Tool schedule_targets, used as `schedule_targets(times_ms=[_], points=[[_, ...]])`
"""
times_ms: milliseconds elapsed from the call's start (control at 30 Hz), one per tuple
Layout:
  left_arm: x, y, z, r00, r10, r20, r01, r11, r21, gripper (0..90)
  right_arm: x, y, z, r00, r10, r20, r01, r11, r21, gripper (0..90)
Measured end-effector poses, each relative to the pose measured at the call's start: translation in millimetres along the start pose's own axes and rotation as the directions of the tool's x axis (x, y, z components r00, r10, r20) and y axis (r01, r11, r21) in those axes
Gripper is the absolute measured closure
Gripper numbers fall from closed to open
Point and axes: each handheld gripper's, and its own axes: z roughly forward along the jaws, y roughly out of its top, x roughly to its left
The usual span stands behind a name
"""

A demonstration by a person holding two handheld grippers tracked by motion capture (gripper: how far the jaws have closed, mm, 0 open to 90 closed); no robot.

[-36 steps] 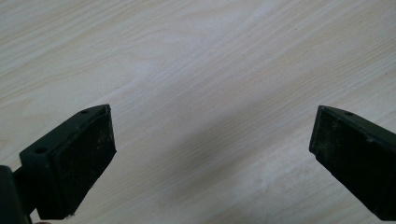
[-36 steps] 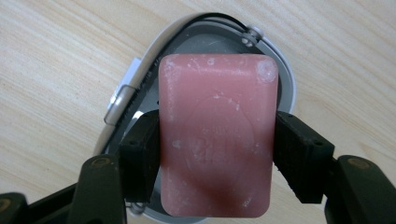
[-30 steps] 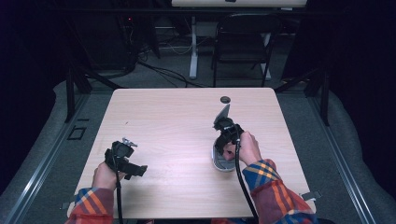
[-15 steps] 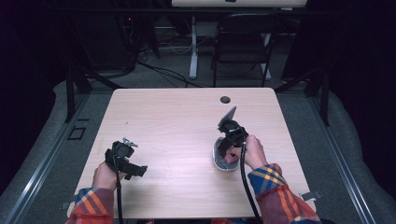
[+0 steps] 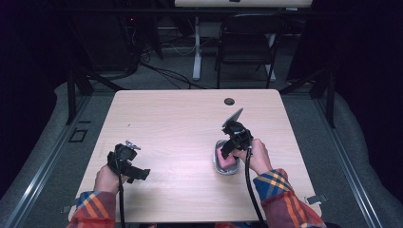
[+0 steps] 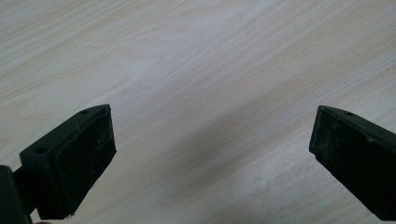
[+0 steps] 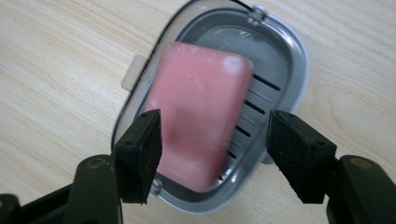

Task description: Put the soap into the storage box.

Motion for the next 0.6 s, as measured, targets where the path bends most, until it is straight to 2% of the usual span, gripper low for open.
schedule_targets(times_ms=[100,133,167,200,333,367,433,467,600], points=[[0.0,0.0,0.0,1.0,0.0,0.0,0.0,1.0,-0.001,0.1,0.4,-1.9,-3.3,0.9999,-0.012,0.003,0.012,1.0,-0.009,34.7],[0.1,0.0,0.0,1.0,-0.001,0.001,0.001,1.0,-0.002,0.1,0.9,-4.1,-8.1,0.9991,-0.037,0.021,0.038,0.999,-0.019,33.7],[0.1,-0.1,0.0,1.0,-0.002,0.002,0.002,1.0,-0.004,0.1,1.6,-6.3,-9.0,0.9993,-0.033,0.018,0.034,0.998,-0.053,33.6],[0.1,-0.1,0.0,1.0,-0.002,0.001,0.002,1.0,-0.005,0.1,0.4,-6.9,-12.6,0.9984,-0.053,0.02,0.054,0.998,-0.041,33.2],[-0.1,-0.1,-0.3,1.0,-0.003,0.002,0.003,1.0,-0.009,0.1,-2.5,-12.5,-19.4,0.9961,-0.082,0.035,0.084,0.994,-0.072,30.0],[-0.1,-0.1,-0.3,1.0,-0.003,0.002,0.003,1.0,-0.009,0.0,-3.7,-13.6,-21.9,0.9949,-0.095,0.036,0.097,0.993,-0.066,29.7],[-0.1,-0.1,-0.5,1.0,-0.007,0.007,0.007,0.9999,-0.014,0.0,-4.8,-17.6,-25.0,0.9948,-0.091,0.045,0.095,0.991,-0.097,27.9],[-0.1,0.0,-0.6,1.0,-0.008,0.006,0.008,0.9999,-0.014,0.0,-6.4,-19.0,-28.4,0.9927,-0.109,0.05,0.114,0.989,-0.095,27.1],[0.2,-0.1,-1.0,0.9999,-0.013,0.01,0.013,0.9997,-0.021,0.0,-12.1,-26.2,-38.2,0.9903,-0.126,0.06,0.132,0.985,-0.113,22.2]])
